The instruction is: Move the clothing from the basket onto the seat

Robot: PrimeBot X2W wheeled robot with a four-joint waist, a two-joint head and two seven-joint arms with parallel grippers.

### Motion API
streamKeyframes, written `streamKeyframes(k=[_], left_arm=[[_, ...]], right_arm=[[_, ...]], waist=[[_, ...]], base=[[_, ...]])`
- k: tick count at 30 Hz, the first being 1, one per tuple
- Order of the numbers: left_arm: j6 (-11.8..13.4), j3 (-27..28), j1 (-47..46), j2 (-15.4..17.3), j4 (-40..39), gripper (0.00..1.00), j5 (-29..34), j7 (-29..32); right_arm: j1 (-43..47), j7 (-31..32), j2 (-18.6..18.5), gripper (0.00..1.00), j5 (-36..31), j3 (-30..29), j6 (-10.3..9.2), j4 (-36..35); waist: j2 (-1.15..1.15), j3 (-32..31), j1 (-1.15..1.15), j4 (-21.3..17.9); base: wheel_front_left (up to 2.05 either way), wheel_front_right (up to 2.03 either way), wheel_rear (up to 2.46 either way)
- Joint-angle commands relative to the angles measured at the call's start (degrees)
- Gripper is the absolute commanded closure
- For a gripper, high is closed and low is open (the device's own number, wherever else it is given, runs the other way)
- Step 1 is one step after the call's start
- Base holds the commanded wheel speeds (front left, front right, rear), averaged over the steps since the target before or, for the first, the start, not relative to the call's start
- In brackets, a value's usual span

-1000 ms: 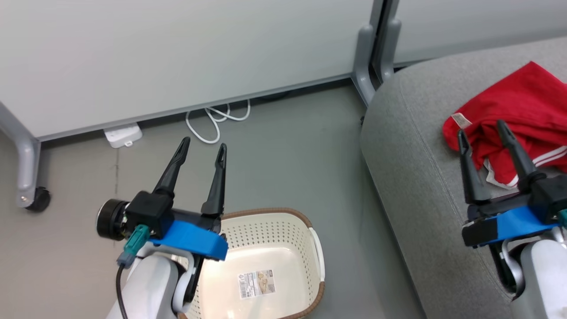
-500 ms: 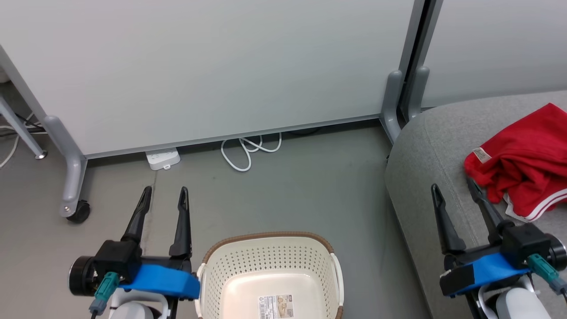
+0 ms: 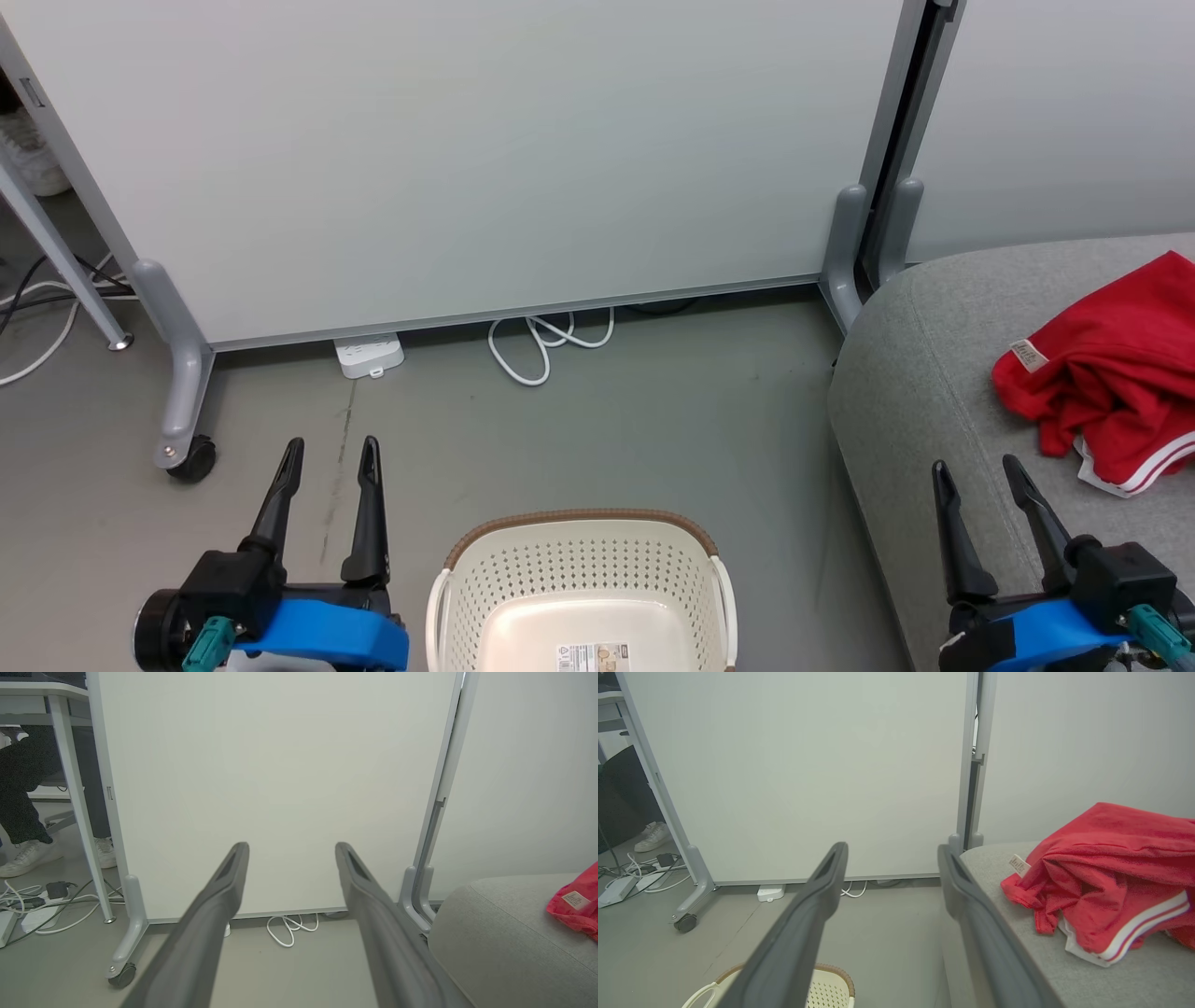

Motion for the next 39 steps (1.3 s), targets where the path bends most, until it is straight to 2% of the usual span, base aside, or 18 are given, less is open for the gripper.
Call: streamKeyframes(k=[1,26,27,31,39], left_arm=[[-0.08,0.39,0.78,-0.14,0.14,0.0,0.13,-0.15],[-0.58,0.47,2.71,-0.27,3.5,0.0,-0.05,-0.15],[-0.13,0.39,2.19,-0.21,3.63,1.0,-0.25,0.01],[-0.13,0.25,3.42,-0.23,5.47,1.0,-0.99,0.4],[-0.17,1.16,2.49,-0.19,5.21,1.0,-10.1,2.68]], right_arm=[[0.83,-0.01,0.25,0.0,0.42,-0.26,0.01,0.09],[2.6,-0.01,1.61,0.0,-0.32,-1.28,0.01,2.66],[1.88,0.0,1.42,1.0,-0.15,-1.24,0.0,2.88],[2.04,0.32,1.58,1.0,0.5,-1.39,0.0,5.0],[0.96,3.04,1.59,1.0,9.88,-1.97,0.0,4.84]], waist=[[0.0,-0.17,0.01,0.14],[0.0,-2.07,0.01,1.29],[0.0,-2.08,0.01,1.29],[0.0,-2.06,0.01,1.27],[0.0,-1.76,0.01,1.0]], base=[[0.0,0.0,0.0],[0.0,0.0,0.0],[0.0,0.0,0.0],[0.0,0.0,0.0],[0.0,0.0,0.0]])
